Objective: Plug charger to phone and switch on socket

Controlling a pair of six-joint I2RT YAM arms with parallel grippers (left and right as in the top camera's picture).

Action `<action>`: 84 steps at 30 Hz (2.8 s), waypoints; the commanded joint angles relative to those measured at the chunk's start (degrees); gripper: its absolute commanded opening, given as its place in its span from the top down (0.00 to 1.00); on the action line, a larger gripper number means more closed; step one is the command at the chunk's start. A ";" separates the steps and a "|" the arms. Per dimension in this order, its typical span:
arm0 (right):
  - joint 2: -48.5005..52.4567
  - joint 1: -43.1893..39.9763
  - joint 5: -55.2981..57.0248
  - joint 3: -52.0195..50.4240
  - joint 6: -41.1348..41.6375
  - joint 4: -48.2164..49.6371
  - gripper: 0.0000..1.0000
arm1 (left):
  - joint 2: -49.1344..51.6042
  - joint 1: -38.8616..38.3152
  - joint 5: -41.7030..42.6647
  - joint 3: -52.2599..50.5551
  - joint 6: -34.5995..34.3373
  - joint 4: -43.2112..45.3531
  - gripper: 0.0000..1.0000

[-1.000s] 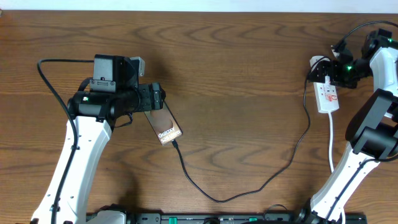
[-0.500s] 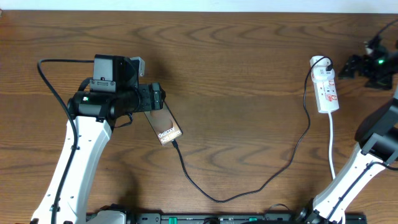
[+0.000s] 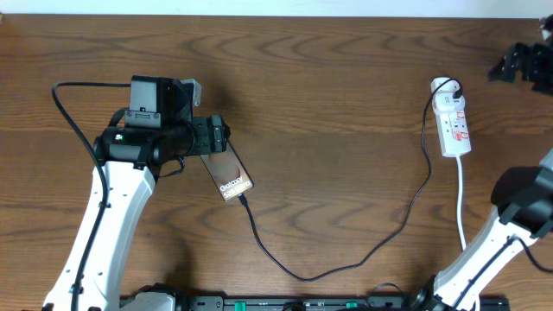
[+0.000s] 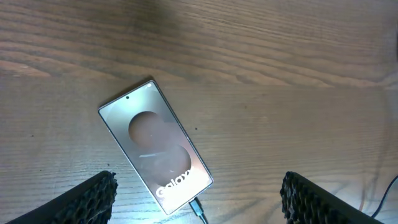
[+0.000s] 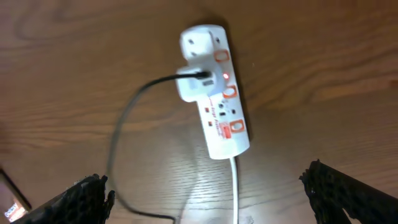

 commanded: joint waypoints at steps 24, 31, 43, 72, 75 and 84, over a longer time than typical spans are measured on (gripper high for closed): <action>-2.75 0.24 -1.05 1.25 0.70 -0.17 0.01 | -7.54 -0.17 -0.85 -1.22 1.01 -2.34 0.15; -2.75 0.24 -1.05 1.25 0.68 -0.17 0.01 | -24.98 -0.17 -9.53 -11.69 1.01 1.27 0.15; -2.75 0.24 -1.05 1.25 0.68 -0.17 0.01 | -60.94 2.21 -11.91 -42.73 1.44 32.83 0.15; -2.75 0.24 -1.05 1.22 0.68 -0.17 0.01 | -77.61 12.11 -9.03 -66.23 7.87 38.66 0.15; -2.75 0.24 -1.05 1.25 0.68 -0.17 0.01 | -77.61 12.11 -9.81 -66.23 8.07 39.04 0.16; -2.75 0.24 -1.05 1.22 0.68 -0.17 0.01 | -77.57 12.11 -9.81 -66.23 8.04 39.19 0.15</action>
